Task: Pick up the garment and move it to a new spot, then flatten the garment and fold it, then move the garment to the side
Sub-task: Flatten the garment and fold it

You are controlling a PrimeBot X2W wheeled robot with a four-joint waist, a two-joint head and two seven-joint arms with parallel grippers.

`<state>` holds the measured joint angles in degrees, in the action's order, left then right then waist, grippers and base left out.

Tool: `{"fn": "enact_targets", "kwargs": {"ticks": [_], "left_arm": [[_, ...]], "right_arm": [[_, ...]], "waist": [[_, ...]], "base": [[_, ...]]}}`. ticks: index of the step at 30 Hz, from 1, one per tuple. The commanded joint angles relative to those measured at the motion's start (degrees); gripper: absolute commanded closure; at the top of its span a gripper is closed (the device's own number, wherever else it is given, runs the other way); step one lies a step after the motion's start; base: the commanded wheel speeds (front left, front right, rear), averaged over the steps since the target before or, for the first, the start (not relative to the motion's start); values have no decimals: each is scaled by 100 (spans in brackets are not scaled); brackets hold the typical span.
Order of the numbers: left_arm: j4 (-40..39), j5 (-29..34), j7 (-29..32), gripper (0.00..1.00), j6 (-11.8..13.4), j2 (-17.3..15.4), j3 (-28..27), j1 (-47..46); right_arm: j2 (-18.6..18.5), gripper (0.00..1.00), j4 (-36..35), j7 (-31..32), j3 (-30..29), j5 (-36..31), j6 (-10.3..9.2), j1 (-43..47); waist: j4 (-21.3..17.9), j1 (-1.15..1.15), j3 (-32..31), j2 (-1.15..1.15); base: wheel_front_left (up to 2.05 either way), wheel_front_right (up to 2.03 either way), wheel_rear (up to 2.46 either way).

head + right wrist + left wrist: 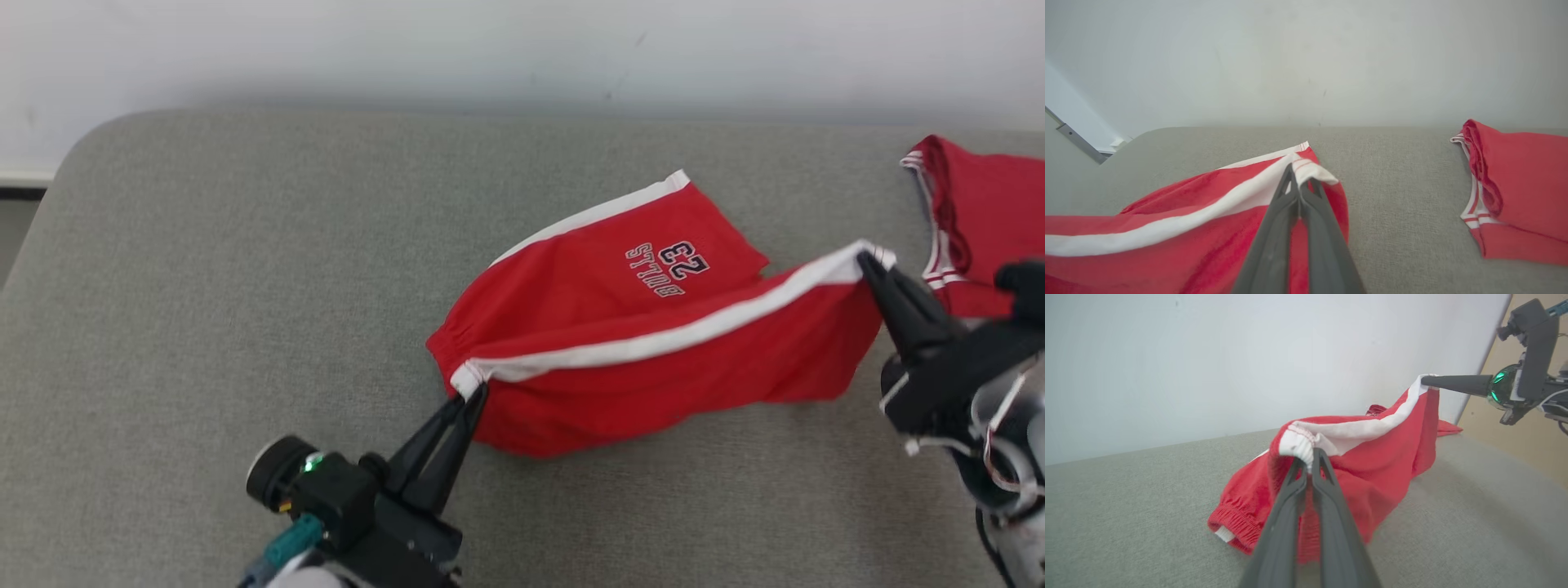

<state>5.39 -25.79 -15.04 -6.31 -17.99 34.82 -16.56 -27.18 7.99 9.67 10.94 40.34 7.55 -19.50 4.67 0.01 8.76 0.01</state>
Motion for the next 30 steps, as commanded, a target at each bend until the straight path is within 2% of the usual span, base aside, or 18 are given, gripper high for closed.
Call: {"fn": "enact_targets", "kwargs": {"ticks": [1, 8, 15, 22, 30], "left_arm": [[78, 33, -17, 100, -19, 56, -50, -202], [586, 35, -18, 100, -107, 329, -116, -1053], [1165, -60, -17, 100, -115, 518, -57, -1715], [1470, -162, -17, 100, -111, 642, 83, -2095], [1718, -100, -17, 100, -112, 782, -84, -2237]], "right_arm": [[-53, 100, 181, 36, 69, -44, -16, -320], [-122, 100, 1412, 114, 454, -189, -16, -1848], [46, 100, 2482, 0, 786, -327, -16, -2954], [211, 100, 3364, -194, 1319, -574, -16, -3808], [349, 100, 4214, -447, 1547, -695, -16, -4398]], "waist": [[241, -1, 312, -1], [550, -1, 854, -1], [676, -1, 1301, -1], [812, -1, 1562, -1], [871, -1, 1646, -1]], "base": [[0, 0, 0], [0, 0, 0], [0, 0, 0], [0, 0, 0], [0, 0, 0]]}}
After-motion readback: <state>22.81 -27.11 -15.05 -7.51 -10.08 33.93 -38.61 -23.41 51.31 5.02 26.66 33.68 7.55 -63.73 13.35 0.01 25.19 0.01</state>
